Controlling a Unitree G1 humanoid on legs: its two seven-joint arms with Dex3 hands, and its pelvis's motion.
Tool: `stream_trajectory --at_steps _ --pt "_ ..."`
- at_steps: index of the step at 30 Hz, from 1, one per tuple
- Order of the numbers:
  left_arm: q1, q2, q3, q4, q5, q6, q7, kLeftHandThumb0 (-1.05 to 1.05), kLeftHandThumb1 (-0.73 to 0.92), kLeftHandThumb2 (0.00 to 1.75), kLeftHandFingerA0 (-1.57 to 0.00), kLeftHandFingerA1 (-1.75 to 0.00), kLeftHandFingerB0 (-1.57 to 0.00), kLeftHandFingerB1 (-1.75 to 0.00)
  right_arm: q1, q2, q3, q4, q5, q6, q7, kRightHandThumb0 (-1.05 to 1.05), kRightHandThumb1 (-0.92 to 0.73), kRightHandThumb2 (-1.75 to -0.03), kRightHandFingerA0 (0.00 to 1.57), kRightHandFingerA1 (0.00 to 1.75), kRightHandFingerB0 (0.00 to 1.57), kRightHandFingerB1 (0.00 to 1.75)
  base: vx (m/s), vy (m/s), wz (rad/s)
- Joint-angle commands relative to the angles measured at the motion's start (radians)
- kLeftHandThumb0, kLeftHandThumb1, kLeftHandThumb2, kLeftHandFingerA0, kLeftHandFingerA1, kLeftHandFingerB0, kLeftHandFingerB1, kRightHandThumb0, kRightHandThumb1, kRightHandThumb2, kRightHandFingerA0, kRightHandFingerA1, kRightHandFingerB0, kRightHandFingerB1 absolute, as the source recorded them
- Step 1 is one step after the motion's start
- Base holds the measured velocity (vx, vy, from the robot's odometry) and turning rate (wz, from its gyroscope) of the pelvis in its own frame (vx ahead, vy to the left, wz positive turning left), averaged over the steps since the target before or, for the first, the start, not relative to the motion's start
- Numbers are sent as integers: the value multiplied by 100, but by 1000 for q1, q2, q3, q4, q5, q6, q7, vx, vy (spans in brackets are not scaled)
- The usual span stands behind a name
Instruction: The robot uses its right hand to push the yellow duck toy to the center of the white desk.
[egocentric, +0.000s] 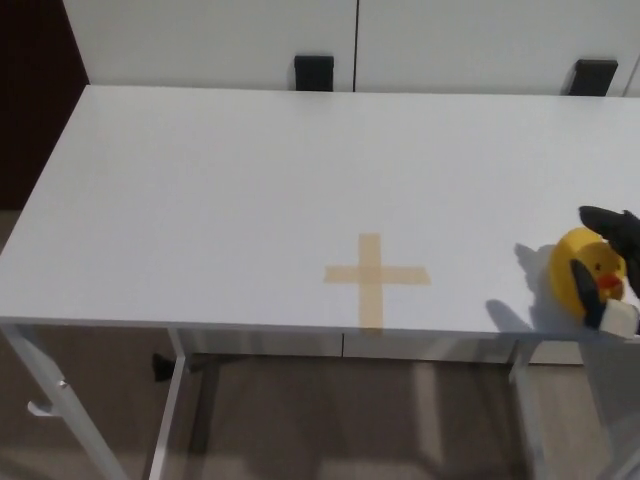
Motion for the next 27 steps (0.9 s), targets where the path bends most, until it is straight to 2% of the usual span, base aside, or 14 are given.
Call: stream_trajectory --at_steps 1,2,3,4,5,6,7,9,12,13,17,18,26,27 --pt "2 12 -11 -7 19 -29 1 25 -50 148 -149 -86 -157 -85 1 79 -8 -16 12 36 -49 -87 -79 -119 4 43 7 40 0 0 0" --pt "1 13 -12 -8 20 -30 1 25 -50 148 -149 -86 -157 -85 0 84 -10 -18 12 36 -53 -87 -79 -119 4 43 7 40 0 0 0" --pt "1 10 -13 -8 19 -27 5 29 -49 153 -148 -85 -157 -84 -1 96 -21 -19 20 45 -64 -93 -91 -83 5 35 15 32 0 0 0" --pt "1 9 -13 -7 19 -26 6 29 -49 153 -148 -85 -157 -84 -1 100 -25 -20 21 48 -67 -93 -91 -83 5 35 15 32 0 0 0" --pt "2 8 -10 -4 16 -30 5 7 -20 86 -140 -124 -138 -122 1 120 -33 -28 29 52 -84 -90 -92 -83 2 32 12 28 0 0 0" --pt "3 6 -9 -1 13 -34 3 7 -20 86 -140 -124 -138 -122 2 134 -39 -34 33 54 -97 -90 -92 -83 2 32 12 28 0 0 0" --pt "5 5 -9 -1 14 -36 4 23 -52 154 -154 -91 -152 -83 3 146 -43 -41 35 56 -107 -83 -78 -121 2 33 12 31 0 0 0" --pt "7 4 -9 -3 12 -36 2 24 -54 162 -139 -93 -155 -86 4 162 -49 -50 33 59 -116 -84 -80 -121 3 33 5 28 0 0 0" --pt "9 5 -15 -6 17 -37 2 22 -56 160 -143 -86 -156 -77 2 177 -50 -58 28 60 -120 -85 -79 -118 6 35 9 27 0 0 0" --pt "11 7 -21 -8 24 -40 4 26 -51 167 -140 -93 -155 -83 -2 189 -46 -65 20 62 -124 -88 -92 -81 3 36 8 29 0 0 0" --pt "10 6 -20 -9 20 -35 3 28 -55 162 -141 -88 -157 -79 -4 199 -38 -77 12 67 -123 -93 -92 -81 4 36 8 29 0 0 0" --pt "8 4 -15 -10 14 -31 1 26 -52 162 -147 -93 -155 -82 -6 212 -28 -89 9 69 -116 -96 -81 -122 2 32 8 28 0 0 0" --pt "8 -1 -13 -2 20 -37 7 25 -51 152 -145 -93 -157 -82 -12 250 13 -100 -9 56 -114 -91 -77 -120 3 38 9 33 0 0 0" --pt "7 -1 -15 -3 22 -37 7 23 -52 160 -148 -88 -153 -82 -16 256 20 -98 -11 55 -115 -96 -92 -81 3 37 12 31 0 0 0"
